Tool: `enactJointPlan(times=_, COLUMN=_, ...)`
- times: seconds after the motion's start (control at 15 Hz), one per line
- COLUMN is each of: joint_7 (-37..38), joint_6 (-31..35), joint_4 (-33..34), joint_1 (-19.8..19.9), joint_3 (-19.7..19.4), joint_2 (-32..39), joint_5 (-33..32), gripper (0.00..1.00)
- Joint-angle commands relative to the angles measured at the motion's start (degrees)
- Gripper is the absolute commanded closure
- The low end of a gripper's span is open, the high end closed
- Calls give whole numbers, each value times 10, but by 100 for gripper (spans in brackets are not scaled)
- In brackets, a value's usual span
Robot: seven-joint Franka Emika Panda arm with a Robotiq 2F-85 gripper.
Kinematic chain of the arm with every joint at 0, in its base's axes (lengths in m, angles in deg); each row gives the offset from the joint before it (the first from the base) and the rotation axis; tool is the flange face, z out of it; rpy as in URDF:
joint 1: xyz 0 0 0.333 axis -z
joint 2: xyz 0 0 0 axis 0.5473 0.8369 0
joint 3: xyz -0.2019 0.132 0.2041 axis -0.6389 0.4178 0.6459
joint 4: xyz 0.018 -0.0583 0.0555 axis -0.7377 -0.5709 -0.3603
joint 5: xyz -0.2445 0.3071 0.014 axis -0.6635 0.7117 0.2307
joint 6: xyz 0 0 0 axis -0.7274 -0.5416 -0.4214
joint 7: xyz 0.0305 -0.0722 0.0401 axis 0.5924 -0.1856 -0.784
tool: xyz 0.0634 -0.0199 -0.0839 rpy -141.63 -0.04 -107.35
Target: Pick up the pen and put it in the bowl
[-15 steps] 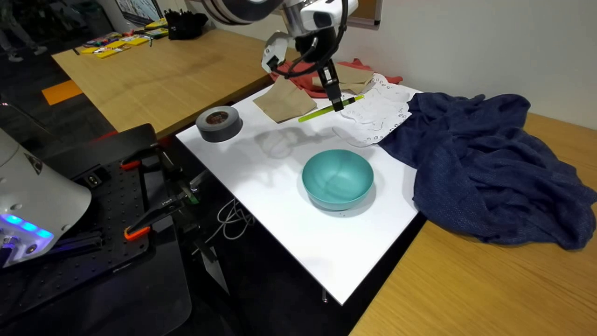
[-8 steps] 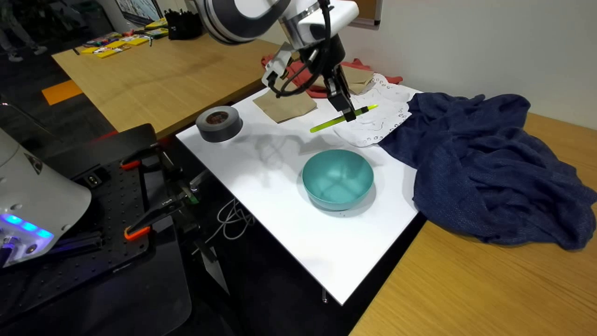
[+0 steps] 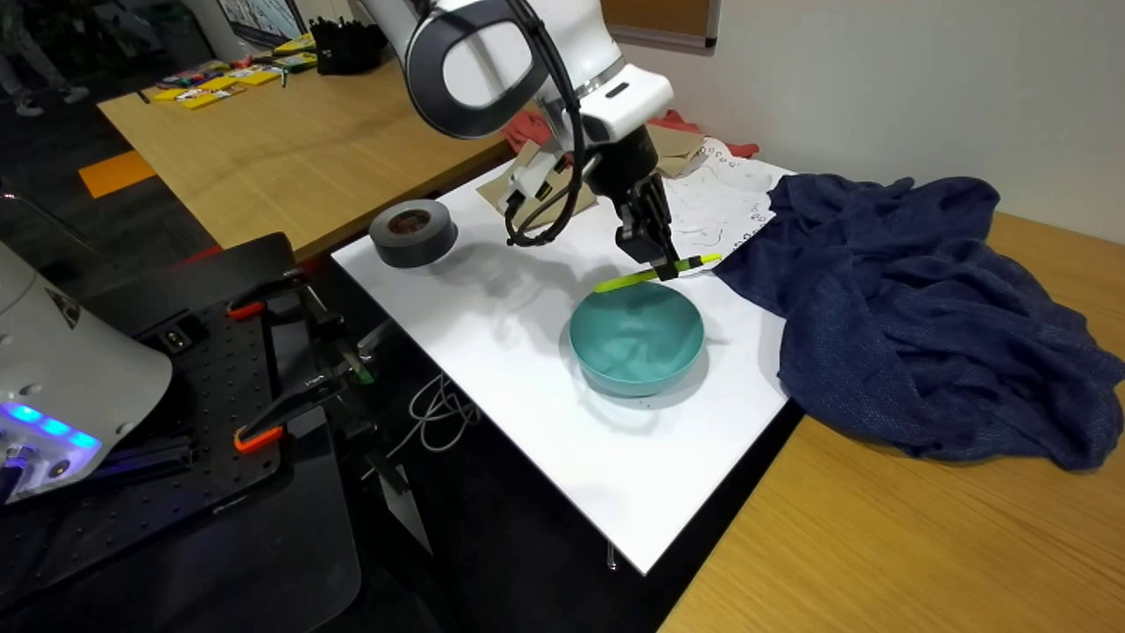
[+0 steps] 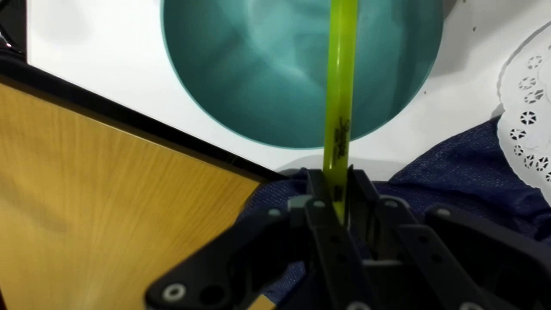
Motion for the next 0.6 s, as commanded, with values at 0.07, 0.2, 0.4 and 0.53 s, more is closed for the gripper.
enactJointPlan(times=0.07, joint_7=11, joint_6=23, joint_4=21, joint_1=-15, joint_3=-12, joint_2=49, joint_5=60, gripper=95)
enactJointPlan(times=0.2, joint_7=8, joint_6=22, joint_4=26, joint_1=-17, joint_3=-11, joint_2=58, joint_5=78, gripper=57)
enactJointPlan(times=0.4, joint_7=7, joint_6=24, joint_4=31, joint_1=-21, joint_3=-12, joint_2=66, joint_5=93, gripper=42)
enactJointPlan(times=0.53, joint_7=6, joint_6=25, joint_4=32, joint_1=-25, joint_3=-14, joint_2=69, joint_5=98, gripper=27)
